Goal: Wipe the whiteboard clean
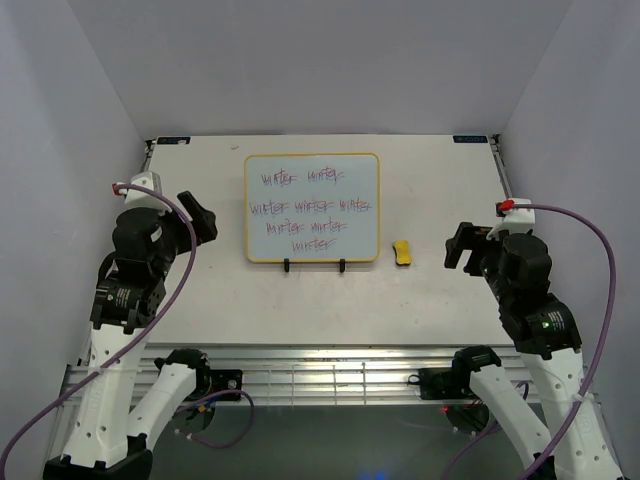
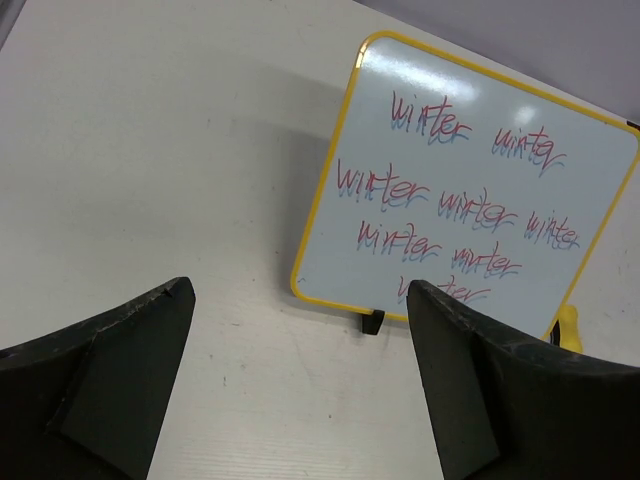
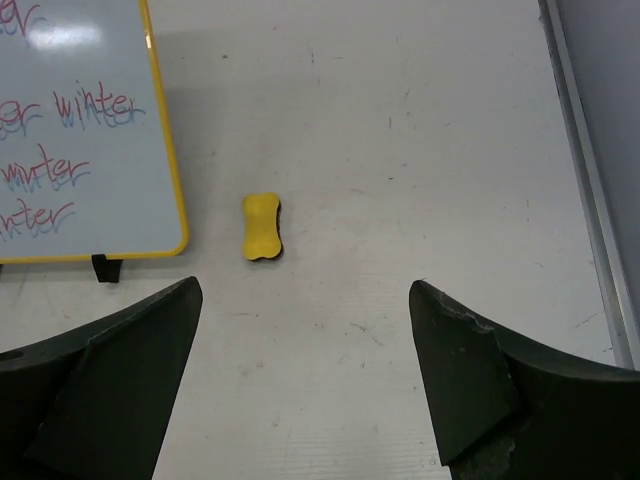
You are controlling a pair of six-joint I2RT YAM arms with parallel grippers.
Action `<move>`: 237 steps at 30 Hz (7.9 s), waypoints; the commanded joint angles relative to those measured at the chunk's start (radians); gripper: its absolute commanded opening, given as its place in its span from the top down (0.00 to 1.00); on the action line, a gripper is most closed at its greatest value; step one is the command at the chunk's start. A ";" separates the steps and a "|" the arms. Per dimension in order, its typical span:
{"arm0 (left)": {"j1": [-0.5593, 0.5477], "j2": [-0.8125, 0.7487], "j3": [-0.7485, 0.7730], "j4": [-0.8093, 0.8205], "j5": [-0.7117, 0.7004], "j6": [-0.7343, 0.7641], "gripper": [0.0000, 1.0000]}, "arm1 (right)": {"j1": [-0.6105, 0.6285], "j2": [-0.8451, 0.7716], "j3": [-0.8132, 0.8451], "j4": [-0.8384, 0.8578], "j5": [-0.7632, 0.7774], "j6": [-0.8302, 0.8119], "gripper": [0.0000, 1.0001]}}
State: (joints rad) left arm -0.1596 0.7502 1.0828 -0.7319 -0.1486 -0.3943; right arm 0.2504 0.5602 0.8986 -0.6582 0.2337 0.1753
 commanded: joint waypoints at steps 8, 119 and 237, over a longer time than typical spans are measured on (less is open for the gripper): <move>-0.004 0.003 -0.014 0.166 0.250 -0.006 0.02 | -0.002 -0.068 -0.119 0.178 -0.180 0.000 0.10; 0.209 1.238 0.299 1.699 1.489 -0.574 1.00 | -0.002 -0.048 -0.128 0.152 -0.424 -0.025 0.10; 0.075 0.198 -0.440 0.308 0.931 -0.147 1.00 | 0.246 0.790 0.089 0.259 -0.275 -0.008 0.72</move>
State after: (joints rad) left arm -0.0788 0.9360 0.6724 -0.5411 0.8288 -0.5915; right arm 0.4263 1.4384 0.9993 -0.4187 0.0727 0.1745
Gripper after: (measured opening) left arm 0.176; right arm 0.395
